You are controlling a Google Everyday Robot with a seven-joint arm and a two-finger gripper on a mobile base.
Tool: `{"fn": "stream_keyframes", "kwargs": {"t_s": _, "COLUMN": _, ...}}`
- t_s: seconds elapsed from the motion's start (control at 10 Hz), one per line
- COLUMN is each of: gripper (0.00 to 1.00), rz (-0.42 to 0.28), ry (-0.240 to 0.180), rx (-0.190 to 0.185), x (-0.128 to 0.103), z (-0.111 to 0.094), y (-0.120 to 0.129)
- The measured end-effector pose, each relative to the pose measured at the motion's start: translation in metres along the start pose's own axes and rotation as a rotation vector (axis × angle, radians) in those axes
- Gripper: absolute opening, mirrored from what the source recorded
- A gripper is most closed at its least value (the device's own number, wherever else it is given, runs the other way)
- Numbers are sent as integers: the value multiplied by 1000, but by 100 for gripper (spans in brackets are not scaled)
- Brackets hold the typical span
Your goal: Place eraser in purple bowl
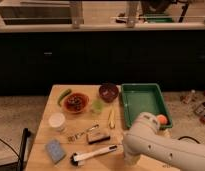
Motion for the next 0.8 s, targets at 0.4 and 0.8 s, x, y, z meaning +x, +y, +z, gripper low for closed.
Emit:
{"fn": "stream_keyframes", "kwargs": {"t_s": 0.4, "gripper": 80, "rz": -7, "ry": 9, "rx": -38, "x": -12, "z": -18, "y": -4}}
{"fn": "stream_keyframes", "kwargs": {"t_s": 0.8, "gripper": 80, "rz": -39, "ry": -50, "rx": -49, "x": -26, "z": -27, "y": -13}}
